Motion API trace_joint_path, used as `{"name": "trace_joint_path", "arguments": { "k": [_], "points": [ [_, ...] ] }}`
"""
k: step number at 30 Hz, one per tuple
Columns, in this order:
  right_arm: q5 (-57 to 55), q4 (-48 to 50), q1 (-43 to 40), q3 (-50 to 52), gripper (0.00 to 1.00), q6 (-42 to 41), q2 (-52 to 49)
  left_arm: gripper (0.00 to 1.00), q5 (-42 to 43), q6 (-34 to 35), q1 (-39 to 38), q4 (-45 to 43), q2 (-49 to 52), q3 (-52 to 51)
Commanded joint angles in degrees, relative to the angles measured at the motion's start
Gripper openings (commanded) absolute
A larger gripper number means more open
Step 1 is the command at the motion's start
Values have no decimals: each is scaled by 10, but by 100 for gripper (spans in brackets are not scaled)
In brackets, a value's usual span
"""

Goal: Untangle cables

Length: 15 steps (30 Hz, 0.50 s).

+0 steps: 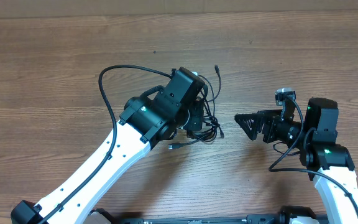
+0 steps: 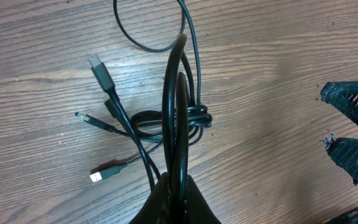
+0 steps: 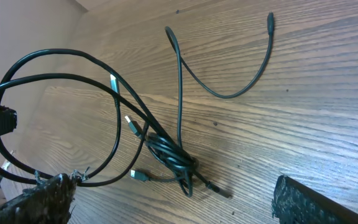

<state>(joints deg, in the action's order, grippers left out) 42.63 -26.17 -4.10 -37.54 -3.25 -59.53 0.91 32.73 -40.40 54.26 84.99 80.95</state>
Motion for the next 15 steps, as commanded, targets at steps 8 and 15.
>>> {"name": "trace_joint_path", "arguments": {
  "k": [8, 15],
  "points": [
    [4, 3, -1, -11, 100, -2, 0, 4, 7, -10, 2, -9, 0, 9],
    [4, 3, -1, -11, 100, -2, 0, 4, 6, -11, 2, -5, 0, 9]
  ]
}}
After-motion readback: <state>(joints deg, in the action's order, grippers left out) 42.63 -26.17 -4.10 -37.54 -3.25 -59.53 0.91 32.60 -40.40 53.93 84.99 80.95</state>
